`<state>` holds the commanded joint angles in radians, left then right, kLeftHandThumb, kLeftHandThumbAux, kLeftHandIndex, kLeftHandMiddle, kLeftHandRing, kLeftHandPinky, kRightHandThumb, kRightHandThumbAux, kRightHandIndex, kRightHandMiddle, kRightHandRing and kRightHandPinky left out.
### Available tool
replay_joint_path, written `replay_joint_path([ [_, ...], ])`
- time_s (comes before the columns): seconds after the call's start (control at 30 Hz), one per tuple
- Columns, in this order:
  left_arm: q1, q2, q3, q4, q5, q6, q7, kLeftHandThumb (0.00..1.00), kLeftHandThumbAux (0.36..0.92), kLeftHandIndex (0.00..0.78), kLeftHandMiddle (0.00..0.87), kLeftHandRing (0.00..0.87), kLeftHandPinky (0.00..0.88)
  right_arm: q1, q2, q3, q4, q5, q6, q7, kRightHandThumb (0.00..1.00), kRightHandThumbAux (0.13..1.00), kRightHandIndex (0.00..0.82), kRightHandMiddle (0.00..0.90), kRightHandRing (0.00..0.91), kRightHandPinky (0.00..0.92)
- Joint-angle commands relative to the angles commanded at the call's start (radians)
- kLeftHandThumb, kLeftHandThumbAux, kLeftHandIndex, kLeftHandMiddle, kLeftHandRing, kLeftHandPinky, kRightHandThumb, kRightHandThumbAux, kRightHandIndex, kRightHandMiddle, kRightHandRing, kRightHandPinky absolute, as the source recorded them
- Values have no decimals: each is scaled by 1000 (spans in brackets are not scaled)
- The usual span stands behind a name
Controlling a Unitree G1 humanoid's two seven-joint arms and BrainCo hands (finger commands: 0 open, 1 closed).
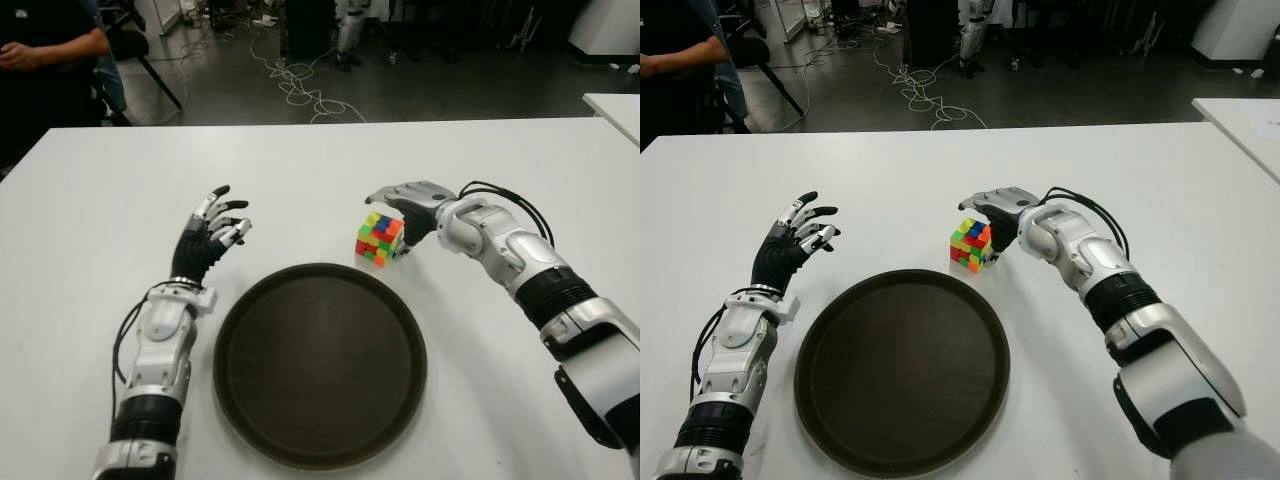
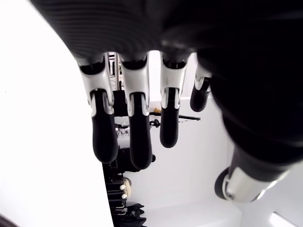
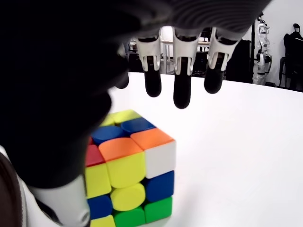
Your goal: Pick up the Rubik's Cube and put it in the plate
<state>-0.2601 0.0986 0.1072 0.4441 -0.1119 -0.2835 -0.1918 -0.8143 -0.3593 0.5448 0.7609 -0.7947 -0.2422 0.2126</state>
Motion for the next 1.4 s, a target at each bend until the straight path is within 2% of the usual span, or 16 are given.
replay_joint_path([
  [0.43, 0, -3, -1, -5, 0, 0, 3, 460, 700, 94, 283, 386, 484, -2, 5, 0, 14, 0, 1, -12, 0, 821, 132, 169, 182, 176],
  [0.77, -1, -2, 0, -2, 2, -2, 6, 448, 693, 92, 280, 386, 478, -4, 7, 6, 9, -7, 13, 1, 0, 786, 90, 129, 138, 112],
  [1.4, -7, -2, 2, 12, -2, -14, -1, 438, 703, 95, 276, 385, 482, -3, 16, 18, 18, -10, 11, -2, 0, 778, 100, 137, 156, 155],
])
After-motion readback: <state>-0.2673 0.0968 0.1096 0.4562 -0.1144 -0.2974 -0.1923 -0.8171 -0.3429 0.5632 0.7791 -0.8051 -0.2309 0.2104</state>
